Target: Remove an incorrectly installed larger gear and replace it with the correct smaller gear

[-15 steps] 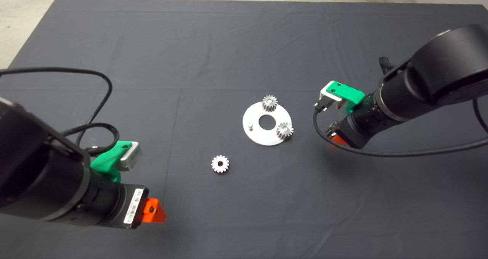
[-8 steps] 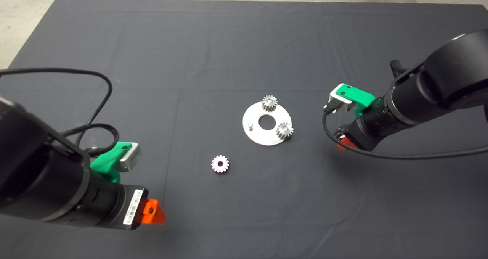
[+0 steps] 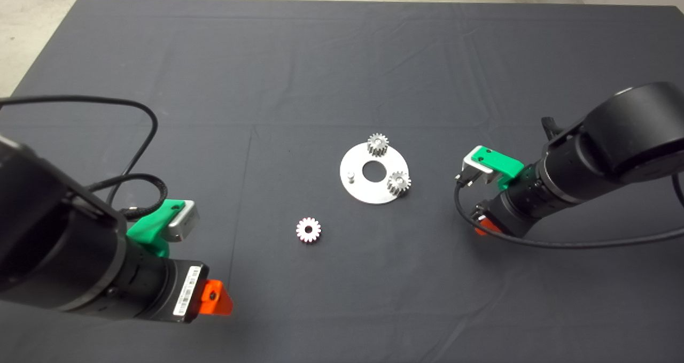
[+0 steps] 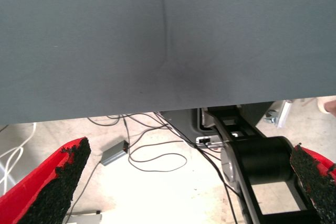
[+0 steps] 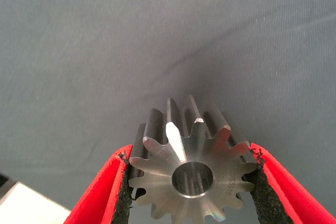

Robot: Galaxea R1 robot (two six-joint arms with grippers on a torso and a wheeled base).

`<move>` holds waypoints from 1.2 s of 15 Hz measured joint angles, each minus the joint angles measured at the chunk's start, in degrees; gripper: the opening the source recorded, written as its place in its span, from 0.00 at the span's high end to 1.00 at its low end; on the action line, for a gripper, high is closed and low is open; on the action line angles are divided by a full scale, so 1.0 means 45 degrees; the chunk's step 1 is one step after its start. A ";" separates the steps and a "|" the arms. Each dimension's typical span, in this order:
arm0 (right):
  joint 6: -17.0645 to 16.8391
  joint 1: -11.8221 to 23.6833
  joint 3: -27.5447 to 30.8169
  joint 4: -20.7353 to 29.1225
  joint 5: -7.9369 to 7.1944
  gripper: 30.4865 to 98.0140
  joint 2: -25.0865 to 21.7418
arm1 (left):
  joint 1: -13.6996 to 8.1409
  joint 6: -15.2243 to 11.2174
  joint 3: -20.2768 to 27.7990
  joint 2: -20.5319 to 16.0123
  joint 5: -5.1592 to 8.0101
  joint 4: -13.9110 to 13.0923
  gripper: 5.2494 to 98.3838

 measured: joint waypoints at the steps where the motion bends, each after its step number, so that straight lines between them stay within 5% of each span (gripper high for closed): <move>1: 0.0000 -0.0103 0.0003 -0.0188 0.0030 0.72 -0.0019 | 0.0000 0.0000 0.0000 0.0000 -0.0011 0.0000 0.00; 9: 0.0000 -0.0838 0.0008 -0.2013 0.0000 0.72 0.0014 | 0.0000 -0.0005 0.0000 0.0000 -0.0035 -0.0007 0.00; 18: 0.0000 -0.1342 -0.0595 -0.2370 0.0000 0.72 0.1016 | 0.0000 -0.0063 0.0000 0.0000 -0.0200 -0.0033 0.00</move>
